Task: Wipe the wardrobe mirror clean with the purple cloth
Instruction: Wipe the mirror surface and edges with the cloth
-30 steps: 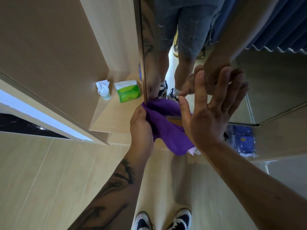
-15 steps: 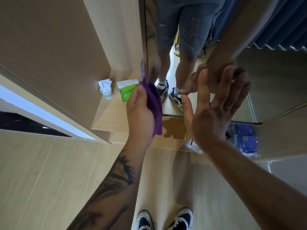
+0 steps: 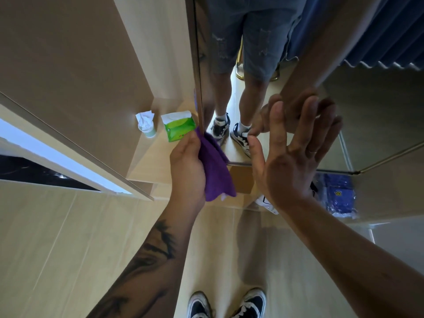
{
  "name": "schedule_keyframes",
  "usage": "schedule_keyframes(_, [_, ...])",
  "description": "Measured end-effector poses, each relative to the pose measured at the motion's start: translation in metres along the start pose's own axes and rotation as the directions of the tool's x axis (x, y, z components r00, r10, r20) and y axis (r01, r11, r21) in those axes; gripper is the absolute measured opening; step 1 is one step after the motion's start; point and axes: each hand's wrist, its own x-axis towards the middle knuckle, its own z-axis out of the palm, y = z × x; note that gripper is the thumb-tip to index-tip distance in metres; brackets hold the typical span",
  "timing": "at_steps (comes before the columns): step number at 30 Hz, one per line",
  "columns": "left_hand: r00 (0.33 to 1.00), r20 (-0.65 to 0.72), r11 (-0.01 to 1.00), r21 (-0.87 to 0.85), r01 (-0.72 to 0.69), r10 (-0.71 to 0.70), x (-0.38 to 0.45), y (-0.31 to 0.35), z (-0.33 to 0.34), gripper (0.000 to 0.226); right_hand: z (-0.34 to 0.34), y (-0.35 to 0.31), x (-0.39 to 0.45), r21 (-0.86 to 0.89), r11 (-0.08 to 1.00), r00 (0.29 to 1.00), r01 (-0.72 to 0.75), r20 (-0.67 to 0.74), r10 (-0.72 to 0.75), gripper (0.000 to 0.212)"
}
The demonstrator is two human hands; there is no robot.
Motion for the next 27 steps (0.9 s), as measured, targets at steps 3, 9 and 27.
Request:
schedule_keyframes(3, [0.997, 0.033, 0.996, 0.045, -0.071, 0.069, -0.005, 0.022, 0.004, 0.036, 0.001, 0.0, 0.0, -0.005, 1.0, 1.0, 0.006, 0.005, -0.006, 0.091])
schedule_keyframes(9, [1.0, 0.012, 0.999, -0.017, 0.027, -0.027, -0.001, 0.004, 0.002, 0.028, 0.002, -0.002, 0.001, 0.009, 1.0, 1.0, -0.003, -0.011, 0.003, 0.077])
schedule_keyframes(27, [0.975, -0.149, 0.963, 0.188, 0.191, -0.164, -0.011, -0.04, -0.023, 0.023, -0.042, -0.037, -0.019, 0.401, 0.897, 0.974, -0.184, 0.198, 0.111, 0.057])
